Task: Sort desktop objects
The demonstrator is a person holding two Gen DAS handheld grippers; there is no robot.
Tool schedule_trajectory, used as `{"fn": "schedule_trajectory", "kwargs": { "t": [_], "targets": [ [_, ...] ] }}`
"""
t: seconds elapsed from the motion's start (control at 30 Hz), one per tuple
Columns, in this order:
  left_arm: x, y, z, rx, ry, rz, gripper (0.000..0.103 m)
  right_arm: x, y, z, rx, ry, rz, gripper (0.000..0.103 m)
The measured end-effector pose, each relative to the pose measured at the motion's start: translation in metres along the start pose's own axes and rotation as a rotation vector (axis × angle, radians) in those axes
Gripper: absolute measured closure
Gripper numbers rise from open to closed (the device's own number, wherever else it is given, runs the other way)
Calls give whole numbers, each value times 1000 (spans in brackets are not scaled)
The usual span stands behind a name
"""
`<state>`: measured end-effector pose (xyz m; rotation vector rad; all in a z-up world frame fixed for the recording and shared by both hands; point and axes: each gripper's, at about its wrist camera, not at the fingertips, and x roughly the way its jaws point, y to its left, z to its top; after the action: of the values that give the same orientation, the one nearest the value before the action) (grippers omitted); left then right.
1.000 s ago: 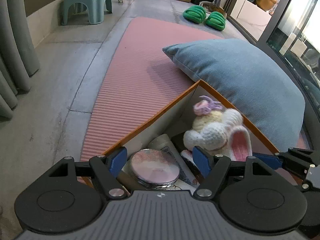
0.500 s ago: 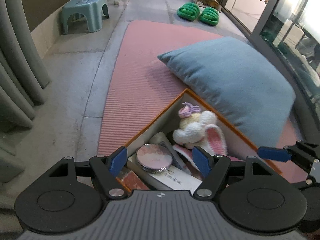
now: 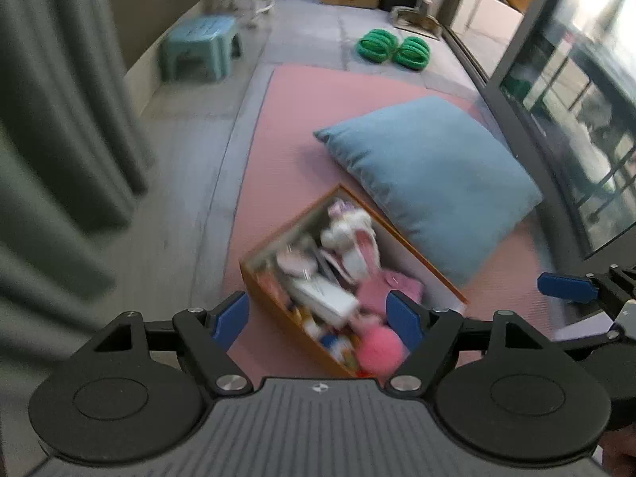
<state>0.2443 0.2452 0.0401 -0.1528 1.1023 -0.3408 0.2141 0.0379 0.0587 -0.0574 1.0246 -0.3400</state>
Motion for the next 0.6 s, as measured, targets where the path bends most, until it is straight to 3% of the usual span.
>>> {"fn": "schedule_trajectory", "kwargs": {
  "t": [0.07,0.2,0.33,0.43,0.6],
  "targets": [
    [-15,-2,-12,49,32,-42,13,-28,0,-9,27,-22,0,9],
    [-44,-16,-32,139,43,-10,13,-66,2,-40,93,-8,12,7],
    [-62,-29,-52,166,26,25,13,-86,0,-64,148,18,1,7],
    [-50,-32,-61,172,36,35,12,-91,1,-76,163,16,-10,6],
    [-14,-32,-66,150,161,21,12,-68,5,-91,153,54,-53,4]
  ]
}}
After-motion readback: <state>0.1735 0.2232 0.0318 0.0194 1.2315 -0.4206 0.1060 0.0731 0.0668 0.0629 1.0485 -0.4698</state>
